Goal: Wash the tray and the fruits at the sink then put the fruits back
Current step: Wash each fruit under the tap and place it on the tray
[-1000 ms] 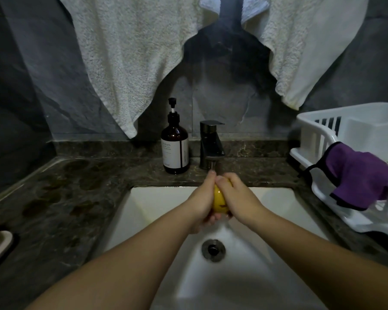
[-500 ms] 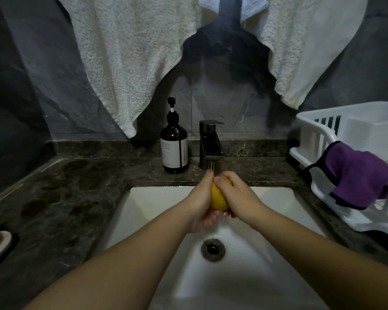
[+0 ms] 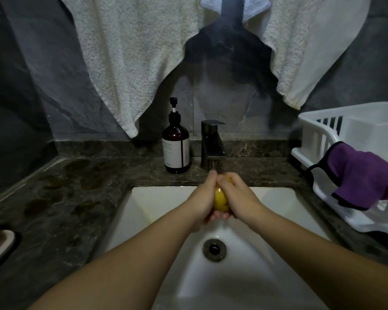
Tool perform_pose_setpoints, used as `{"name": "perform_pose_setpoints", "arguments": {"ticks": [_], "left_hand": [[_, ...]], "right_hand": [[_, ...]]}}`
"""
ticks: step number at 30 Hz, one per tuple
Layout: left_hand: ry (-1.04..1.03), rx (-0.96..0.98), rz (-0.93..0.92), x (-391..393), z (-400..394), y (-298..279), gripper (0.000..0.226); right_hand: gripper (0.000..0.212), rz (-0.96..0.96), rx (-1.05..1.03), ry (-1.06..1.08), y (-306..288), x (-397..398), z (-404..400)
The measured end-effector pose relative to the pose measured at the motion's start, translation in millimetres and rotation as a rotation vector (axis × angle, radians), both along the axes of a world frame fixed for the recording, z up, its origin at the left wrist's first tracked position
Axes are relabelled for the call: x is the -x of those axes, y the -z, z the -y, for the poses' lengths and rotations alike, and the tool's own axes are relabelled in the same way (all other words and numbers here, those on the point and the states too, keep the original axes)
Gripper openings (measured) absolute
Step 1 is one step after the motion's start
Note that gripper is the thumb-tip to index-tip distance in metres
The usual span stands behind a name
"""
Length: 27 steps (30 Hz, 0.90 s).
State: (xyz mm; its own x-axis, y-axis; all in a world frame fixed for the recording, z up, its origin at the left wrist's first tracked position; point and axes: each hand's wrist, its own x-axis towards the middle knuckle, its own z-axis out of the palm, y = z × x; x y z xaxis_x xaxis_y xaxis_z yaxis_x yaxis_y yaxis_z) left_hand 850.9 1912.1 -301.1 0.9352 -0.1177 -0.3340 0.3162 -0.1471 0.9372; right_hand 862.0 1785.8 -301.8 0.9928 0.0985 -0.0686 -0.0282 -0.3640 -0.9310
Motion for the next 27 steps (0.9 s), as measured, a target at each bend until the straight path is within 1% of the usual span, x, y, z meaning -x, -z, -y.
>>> {"name": "perform_pose_setpoints", "arguments": {"ticks": [1, 2, 4, 5, 6, 7, 8, 9, 11, 12, 13, 14, 15, 16, 17, 19, 20, 22, 23, 24, 25, 27], "left_hand": [[0.01, 0.027, -0.028, 2.0, -1.8, -1.8, 0.08], [-0.016, 0.002, 0.017, -0.8, -1.8, -0.7, 0.08], [-0.091, -0.147, 0.159, -4.9, -2.3, 2.8, 0.077], [-0.088, -0.163, 0.165, -4.1, -2.2, 2.6, 0.078], [-0.057, -0.077, 0.097, -3.1, -2.9, 1.3, 0.082], [0.007, 0.019, -0.025, -1.4, -3.8, -0.5, 0.086], [0.058, 0.066, -0.088, 1.7, -4.9, -1.9, 0.088], [0.049, 0.079, -0.07, 1.5, -4.5, -2.1, 0.088], [-0.027, -0.049, 0.069, -4.4, -1.9, 4.9, 0.086], [-0.049, -0.085, 0.098, -4.3, 0.3, 6.0, 0.086], [-0.036, -0.053, 0.05, -2.5, 2.0, 5.1, 0.085], [-0.017, 0.029, -0.046, 1.5, 2.5, 1.0, 0.086], [0.025, 0.066, -0.112, 1.6, 1.4, 1.1, 0.085], [0.023, 0.086, -0.12, 2.1, 1.1, -0.5, 0.083], [-0.024, 0.047, -0.057, -2.2, 2.3, 2.2, 0.079], [-0.095, -0.131, 0.129, -5.3, 1.4, 5.7, 0.075], [-0.098, -0.161, 0.143, -3.7, 2.5, 4.8, 0.075], [-0.052, -0.005, -0.005, 1.4, 3.3, 0.8, 0.083], [-0.011, 0.025, -0.073, 1.7, 3.1, 1.2, 0.087], [-0.013, 0.026, -0.073, 2.3, 3.4, -0.9, 0.089], [-0.06, 0.0, -0.005, -1.3, 4.8, 0.8, 0.087], [-0.145, -0.119, 0.17, -5.2, 5.1, 1.8, 0.079]], "right_hand": [[0.035, 0.018, -0.001, -0.005, 1.2, -0.2, 0.8], [0.037, -0.024, -0.012, -0.009, 1.2, 0.3, 1.1], [0.049, -0.149, -0.067, -0.02, -0.2, 1.7, 0.1], [0.049, -0.148, -0.073, -0.016, -1.0, 1.3, -0.6], [0.045, -0.106, -0.052, -0.011, -2.8, 0.9, -1.3], [0.039, -0.043, -0.033, -0.004, -2.8, 0.4, -0.6], [0.035, 0.004, -0.02, -0.001, -3.1, 0.1, 0.8], [0.035, 0.002, -0.019, -0.011, -3.2, -0.2, 2.3], [0.044, -0.13, -0.103, -0.029, -5.2, 2.1, 4.0], [0.046, -0.161, -0.118, -0.025, -5.3, 3.1, 4.3], [0.042, -0.122, -0.079, -0.027, -5.8, 3.7, 4.3], [0.034, -0.048, -0.025, -0.03, -5.1, 4.1, 4.7], [0.025, 0.022, 0.003, -0.03, -3.7, 3.6, 5.3], [0.02, 0.045, 0.012, -0.029, -3.3, 3.8, 5.0], [0.021, 0.014, 0.012, -0.035, -3.8, 3.8, 4.1], [0.033, -0.115, -0.022, -0.027, -5.7, 4.5, 0.6], [0.036, -0.13, -0.017, -0.012, -6.2, 4.5, -0.8], [0.029, -0.013, 0.032, -0.001, -6.7, 4.5, -0.5], [0.024, 0.06, 0.046, -0.001, -5.5, 3.9, 0.9], [0.021, 0.101, 0.049, -0.003, -5.6, 4.5, 1.6], [0.022, 0.093, 0.045, -0.005, -7.3, 5.2, 1.6], [0.031, 0.023, 0.021, 0.003, -9.3, 5.4, -0.9]]}}
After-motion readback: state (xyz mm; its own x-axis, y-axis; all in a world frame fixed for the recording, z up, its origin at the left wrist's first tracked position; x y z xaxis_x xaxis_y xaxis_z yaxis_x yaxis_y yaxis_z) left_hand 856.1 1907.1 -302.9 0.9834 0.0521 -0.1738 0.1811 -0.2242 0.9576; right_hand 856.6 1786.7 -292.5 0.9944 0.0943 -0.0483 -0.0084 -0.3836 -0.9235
